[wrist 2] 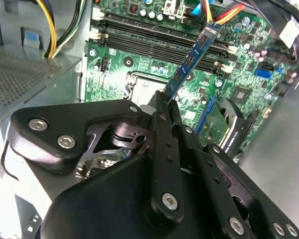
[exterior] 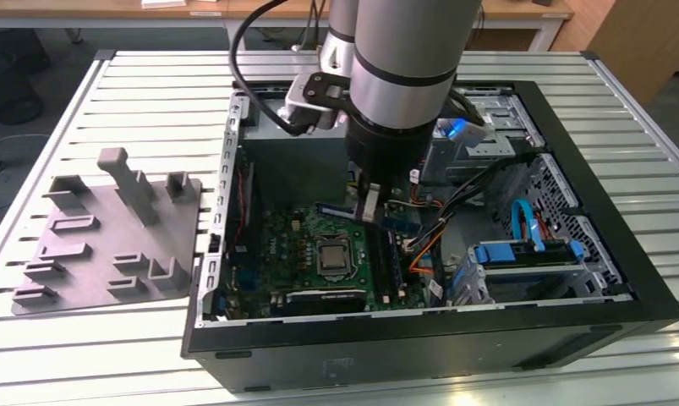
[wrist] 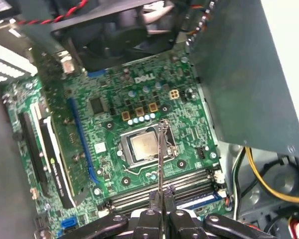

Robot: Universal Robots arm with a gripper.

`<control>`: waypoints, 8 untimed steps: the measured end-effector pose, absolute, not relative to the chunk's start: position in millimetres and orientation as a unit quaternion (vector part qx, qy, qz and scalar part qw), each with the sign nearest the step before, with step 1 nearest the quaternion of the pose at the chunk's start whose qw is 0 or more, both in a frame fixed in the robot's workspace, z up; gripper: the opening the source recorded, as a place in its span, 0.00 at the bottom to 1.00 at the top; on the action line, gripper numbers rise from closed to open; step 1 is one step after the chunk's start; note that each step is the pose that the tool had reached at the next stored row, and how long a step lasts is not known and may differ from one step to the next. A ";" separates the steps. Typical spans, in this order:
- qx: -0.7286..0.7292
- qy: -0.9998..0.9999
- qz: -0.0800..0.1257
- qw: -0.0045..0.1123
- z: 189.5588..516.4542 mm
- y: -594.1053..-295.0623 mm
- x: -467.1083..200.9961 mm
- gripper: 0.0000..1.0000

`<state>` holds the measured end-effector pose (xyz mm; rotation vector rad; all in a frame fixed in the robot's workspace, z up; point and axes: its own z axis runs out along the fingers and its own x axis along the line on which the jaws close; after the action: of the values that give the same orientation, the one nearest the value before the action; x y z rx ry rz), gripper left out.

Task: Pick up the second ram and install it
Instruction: 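Insert the second ram into the second slot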

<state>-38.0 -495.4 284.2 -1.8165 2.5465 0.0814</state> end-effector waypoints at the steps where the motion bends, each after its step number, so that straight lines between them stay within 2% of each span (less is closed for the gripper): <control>1: -0.574 0.818 0.026 0.007 284.2 -495.4 -38.0 0.14; 8: -0.529 0.848 0.026 0.008 284.0 -495.4 -37.9 0.14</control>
<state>-37.9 -495.4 284.0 -1.6550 2.6506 0.0799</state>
